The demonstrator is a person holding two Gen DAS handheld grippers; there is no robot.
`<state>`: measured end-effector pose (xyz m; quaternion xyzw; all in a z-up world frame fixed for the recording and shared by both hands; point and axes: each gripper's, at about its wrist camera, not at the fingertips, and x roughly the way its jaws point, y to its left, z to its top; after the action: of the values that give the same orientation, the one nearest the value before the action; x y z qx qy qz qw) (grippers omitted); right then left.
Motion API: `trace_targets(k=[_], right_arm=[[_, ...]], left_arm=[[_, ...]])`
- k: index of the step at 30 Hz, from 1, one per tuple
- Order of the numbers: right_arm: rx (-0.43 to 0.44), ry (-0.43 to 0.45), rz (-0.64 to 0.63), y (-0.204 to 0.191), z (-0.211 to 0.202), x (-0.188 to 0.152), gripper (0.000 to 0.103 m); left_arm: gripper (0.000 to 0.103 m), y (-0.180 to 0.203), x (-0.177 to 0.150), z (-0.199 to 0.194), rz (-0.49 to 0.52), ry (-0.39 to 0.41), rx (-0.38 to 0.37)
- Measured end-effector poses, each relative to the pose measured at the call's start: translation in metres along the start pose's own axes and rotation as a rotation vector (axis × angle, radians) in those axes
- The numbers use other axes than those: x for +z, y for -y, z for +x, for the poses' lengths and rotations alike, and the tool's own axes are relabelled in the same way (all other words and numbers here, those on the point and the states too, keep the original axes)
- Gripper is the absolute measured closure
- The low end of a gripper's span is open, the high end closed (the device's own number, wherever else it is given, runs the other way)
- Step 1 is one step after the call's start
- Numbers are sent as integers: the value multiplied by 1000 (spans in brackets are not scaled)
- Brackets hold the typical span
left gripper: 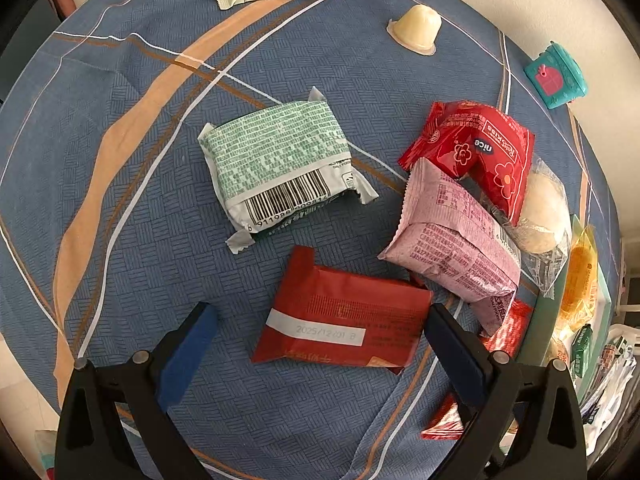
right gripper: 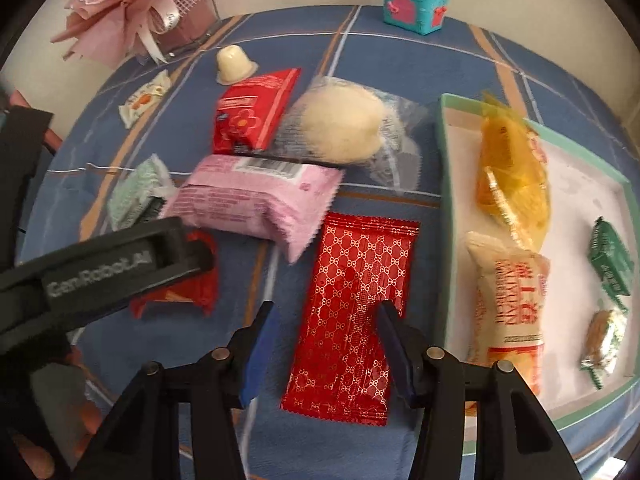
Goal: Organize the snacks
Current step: 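Grasp the red pack with left gripper while right grasps red patterned pack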
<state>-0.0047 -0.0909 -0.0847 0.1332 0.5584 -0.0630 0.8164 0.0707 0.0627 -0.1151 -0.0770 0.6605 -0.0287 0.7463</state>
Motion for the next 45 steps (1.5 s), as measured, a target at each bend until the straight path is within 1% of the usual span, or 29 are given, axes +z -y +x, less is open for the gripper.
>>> trace_targets(k=[3, 5, 6, 9, 11, 14, 16, 19, 22, 29, 34, 38, 40, 45], right_arm=[[81, -10, 20, -3, -2, 1, 50], [116, -6, 40, -1, -3, 3, 57], [112, -2, 41, -1, -3, 3, 57], [44, 16, 32, -5, -6, 3, 57], [20, 18, 45, -2, -5, 4, 57], [7, 25, 87, 6, -3, 6, 56], [19, 21, 107, 9, 0, 6, 55], [43, 17, 130, 10, 3, 6, 40], [38, 10, 113, 3, 7, 5, 39], [-42, 11, 33, -19, 21, 5, 30], [-72, -7, 18, -20, 23, 4, 30], [-102, -45, 9, -14, 21, -1, 30], [-88, -55, 6, -10, 19, -4, 30], [-102, -59, -8, -12, 20, -8, 30]], left_arm=[[1, 1, 0, 3, -2, 0, -2], [1, 1, -1, 3, -3, 0, -2], [1, 1, -1, 2, -3, 0, -2], [1, 1, -1, 3, -3, 0, -2], [1, 1, -1, 2, -4, 0, -1], [1, 1, -1, 3, -2, 0, -1], [1, 1, -1, 3, -4, 0, -2], [1, -1, -1, 2, -2, 0, -3], [1, -1, -1, 2, -2, 0, -2], [1, -1, -1, 0, 3, 1, -1], [1, 2, -1, 2, 21, -1, 14], [1, 7, -4, 2, 38, -1, 33], [1, 11, -5, 4, 45, 0, 42], [1, 18, -8, 6, 64, 5, 60]])
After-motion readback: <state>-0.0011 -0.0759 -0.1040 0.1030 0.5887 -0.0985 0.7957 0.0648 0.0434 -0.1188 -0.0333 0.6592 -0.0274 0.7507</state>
